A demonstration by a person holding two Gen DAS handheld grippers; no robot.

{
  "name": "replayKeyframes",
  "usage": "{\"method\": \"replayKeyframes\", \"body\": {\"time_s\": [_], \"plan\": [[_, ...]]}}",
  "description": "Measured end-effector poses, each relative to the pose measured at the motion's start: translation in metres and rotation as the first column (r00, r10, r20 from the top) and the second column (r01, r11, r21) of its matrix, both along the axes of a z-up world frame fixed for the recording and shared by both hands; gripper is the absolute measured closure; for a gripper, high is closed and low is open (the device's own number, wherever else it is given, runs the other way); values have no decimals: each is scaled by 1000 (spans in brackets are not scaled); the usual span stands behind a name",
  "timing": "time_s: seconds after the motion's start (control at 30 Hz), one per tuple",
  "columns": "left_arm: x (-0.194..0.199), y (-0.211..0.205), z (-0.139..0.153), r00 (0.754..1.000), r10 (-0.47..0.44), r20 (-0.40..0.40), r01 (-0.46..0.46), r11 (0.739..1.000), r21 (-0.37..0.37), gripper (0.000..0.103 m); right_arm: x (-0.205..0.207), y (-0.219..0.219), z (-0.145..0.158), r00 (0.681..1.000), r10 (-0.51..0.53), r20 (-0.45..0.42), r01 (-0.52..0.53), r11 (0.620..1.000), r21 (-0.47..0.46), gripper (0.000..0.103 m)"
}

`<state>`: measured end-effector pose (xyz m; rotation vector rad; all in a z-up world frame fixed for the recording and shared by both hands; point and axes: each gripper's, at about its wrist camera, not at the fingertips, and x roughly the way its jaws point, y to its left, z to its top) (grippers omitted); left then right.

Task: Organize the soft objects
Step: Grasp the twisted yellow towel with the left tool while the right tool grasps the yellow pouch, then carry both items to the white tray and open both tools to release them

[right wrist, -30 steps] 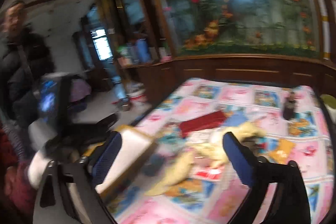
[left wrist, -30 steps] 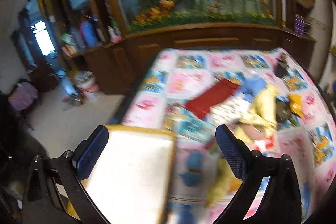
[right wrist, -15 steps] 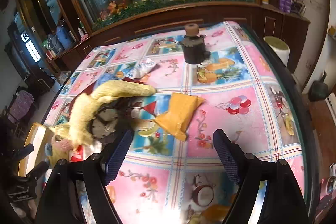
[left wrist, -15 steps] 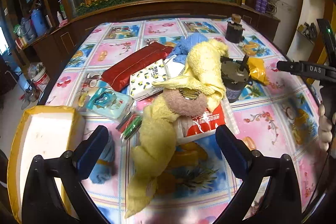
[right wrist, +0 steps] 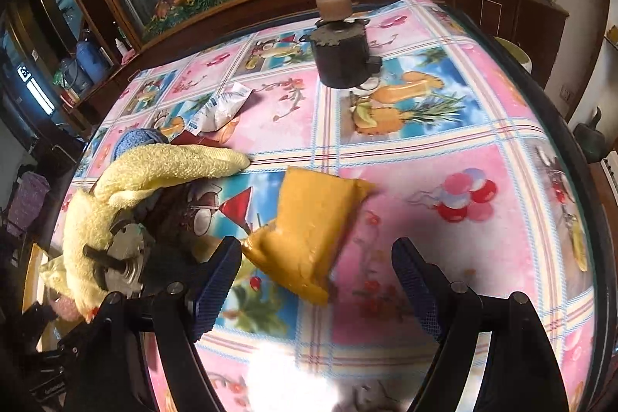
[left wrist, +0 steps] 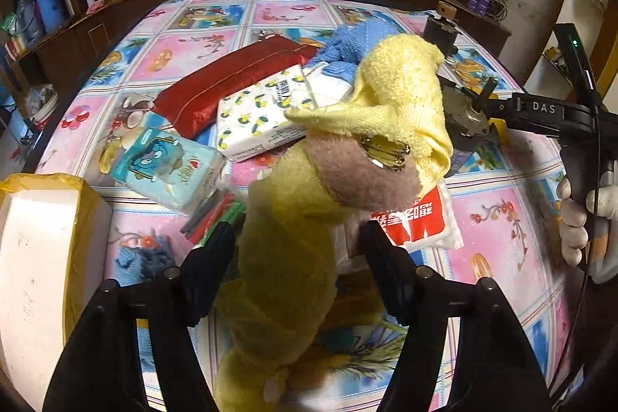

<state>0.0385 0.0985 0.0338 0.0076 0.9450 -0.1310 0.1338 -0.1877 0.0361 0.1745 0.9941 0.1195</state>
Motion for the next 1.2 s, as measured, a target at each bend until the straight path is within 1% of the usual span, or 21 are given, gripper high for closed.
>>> {"method": "replayKeyframes", "body": {"time_s": [0.03,0.07,0.13,0.17,0.23,0.3,0.33,0.37,0.43,0.47,0.5,0.57,0.63,0.77,0.83,1.03,1.2], "plan": [[0,1,-1,1000,-1,0,1,1000,-2,33,3,4,-1,1000,2,-4,-2,1000,-6,21],[0,0,-1,1000,0,-5,0,1000,3,29,5,9,-3,1000,2,-8,-2,1000,-13,21],[2,1,-1,1000,4,-4,-4,1000,10,27,9,16,-5,1000,3,-17,-4,1000,-28,21],[3,3,0,1000,3,-6,-3,1000,1,27,10,18,-6,1000,1,-21,-2,999,-36,21],[4,7,0,1000,-8,-15,7,1000,-18,27,11,21,-8,1000,8,-27,-9,999,-33,26],[4,8,-3,999,-31,-40,30,999,-23,28,12,23,-11,999,14,-39,-16,999,-39,35],[3,9,-4,998,-40,-52,39,999,-27,31,12,23,-13,999,17,-43,-19,999,-38,36],[2,10,-5,996,-57,-64,54,998,-46,47,11,23,-13,999,20,-37,-22,999,-44,37],[-1,10,-6,993,-84,-83,76,993,-93,62,10,22,-13,999,22,-34,-23,999,-43,40],[-3,10,-5,993,-83,-80,75,992,-98,62,9,20,-12,999,18,-30,-20,999,-44,53],[-6,10,-4,994,-83,-73,76,993,-95,63,8,19,-12,999,17,-32,-18,999,-36,56],[-10,10,-3,995,-79,-66,72,992,-100,63,6,13,-12,999,13,-32,-13,1000,-6,60],[-15,11,1,996,-68,-58,61,992,-107,63,2,9,-11,999,9,-34,-9,1000,8,60],[-32,9,14,999,-50,-21,48,995,-93,63,-11,-3,-8,1000,2,-27,-1,999,45,62],[-42,8,23,999,-52,5,52,994,-98,63,-20,-10,-4,1000,-6,-17,7,998,67,62],[-76,13,56,994,-46,94,61,985,-163,63,-56,-24,16,1000,-13,24,10,992,125,62],[-107,32,88,984,-8,178,46,977,-206,63,-92,-14,47,996,34,87,-47,988,148,62]]}}
